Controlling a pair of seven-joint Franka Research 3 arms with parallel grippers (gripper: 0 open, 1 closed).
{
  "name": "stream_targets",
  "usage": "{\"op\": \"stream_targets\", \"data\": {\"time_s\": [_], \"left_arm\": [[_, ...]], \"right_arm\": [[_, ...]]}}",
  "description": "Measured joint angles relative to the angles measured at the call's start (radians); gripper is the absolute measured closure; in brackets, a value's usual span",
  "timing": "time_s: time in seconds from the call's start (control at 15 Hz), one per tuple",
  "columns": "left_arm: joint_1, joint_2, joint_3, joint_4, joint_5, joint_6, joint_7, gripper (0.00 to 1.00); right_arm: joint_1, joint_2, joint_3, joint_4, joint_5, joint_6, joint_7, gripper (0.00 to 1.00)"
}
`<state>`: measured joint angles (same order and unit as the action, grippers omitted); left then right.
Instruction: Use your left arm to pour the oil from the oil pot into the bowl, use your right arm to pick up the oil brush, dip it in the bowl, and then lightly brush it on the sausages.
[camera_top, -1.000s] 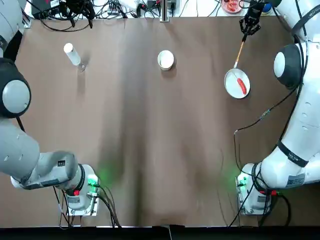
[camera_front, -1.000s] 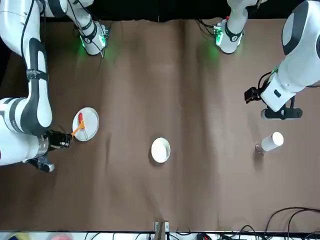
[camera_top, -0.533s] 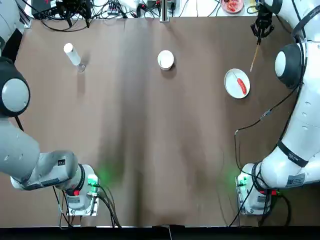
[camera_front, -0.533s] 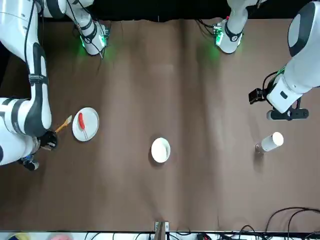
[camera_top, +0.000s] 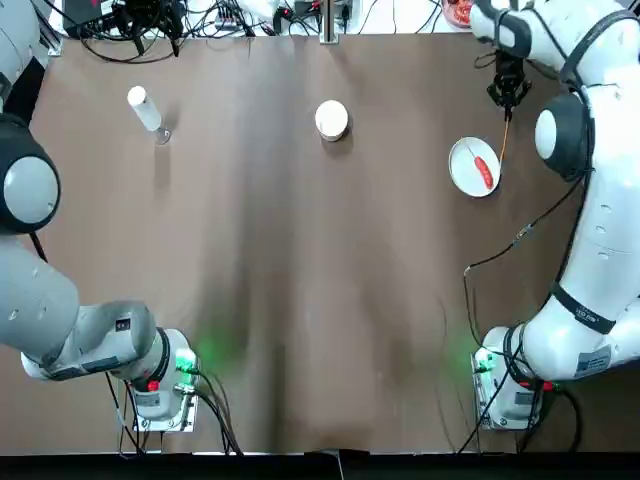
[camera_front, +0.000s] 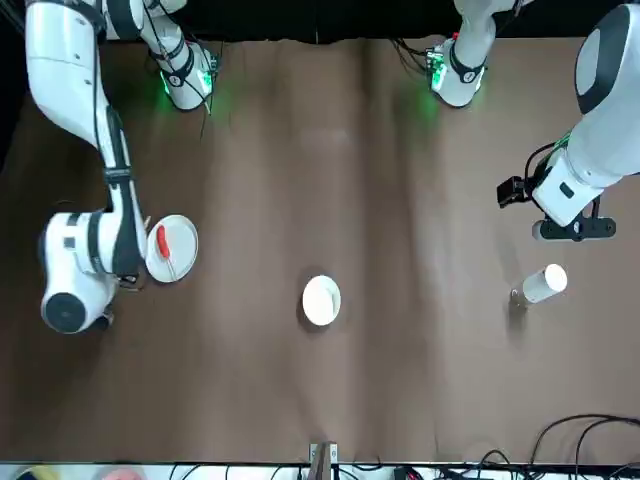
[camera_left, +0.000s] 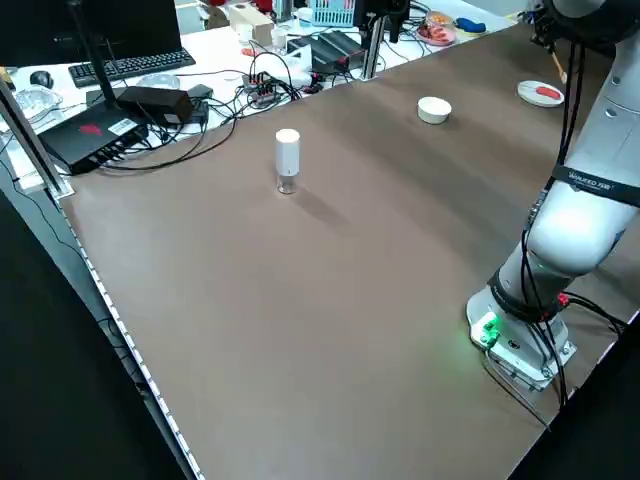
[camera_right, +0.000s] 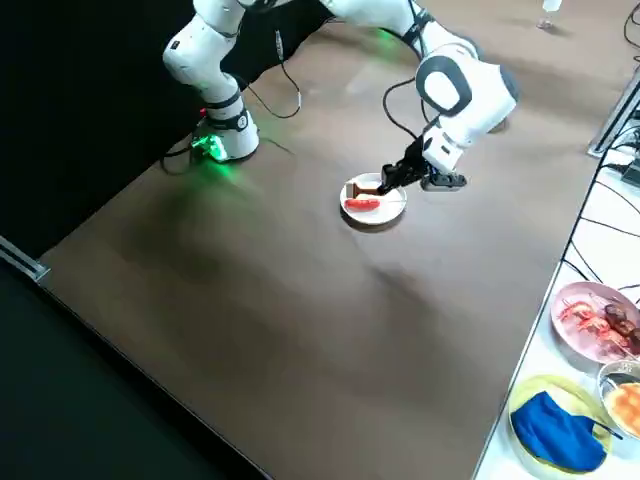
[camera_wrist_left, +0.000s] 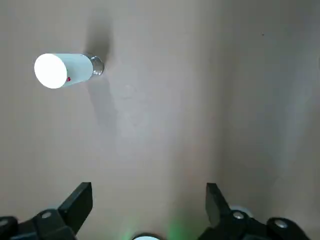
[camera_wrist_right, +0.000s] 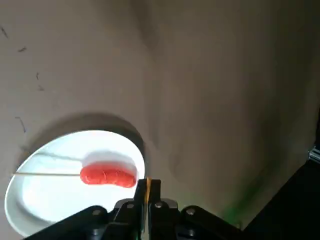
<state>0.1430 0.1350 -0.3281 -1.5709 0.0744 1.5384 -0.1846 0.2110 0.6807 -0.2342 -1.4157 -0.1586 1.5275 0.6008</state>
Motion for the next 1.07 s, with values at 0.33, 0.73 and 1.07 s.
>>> {"op": "stream_targets", "data": {"time_s": [0.33,0.73,1.07], "left_arm": [[0.0,0.001,0.0,0.0,0.0,0.0,0.0,0.0],[-0.001,0.005,0.0,-0.001,0.0,0.0,0.0,0.0],[-0.001,0.006,0.0,-0.001,0.0,0.0,0.0,0.0]], "right_arm": [[0.028,0.036,0.0,-0.025,-0.006,0.092,0.07,0.96],[0.038,0.048,0.002,-0.026,-0.006,0.143,0.107,0.96],[0.052,0.05,0.011,-0.02,-0.002,0.194,0.136,0.96]]}}
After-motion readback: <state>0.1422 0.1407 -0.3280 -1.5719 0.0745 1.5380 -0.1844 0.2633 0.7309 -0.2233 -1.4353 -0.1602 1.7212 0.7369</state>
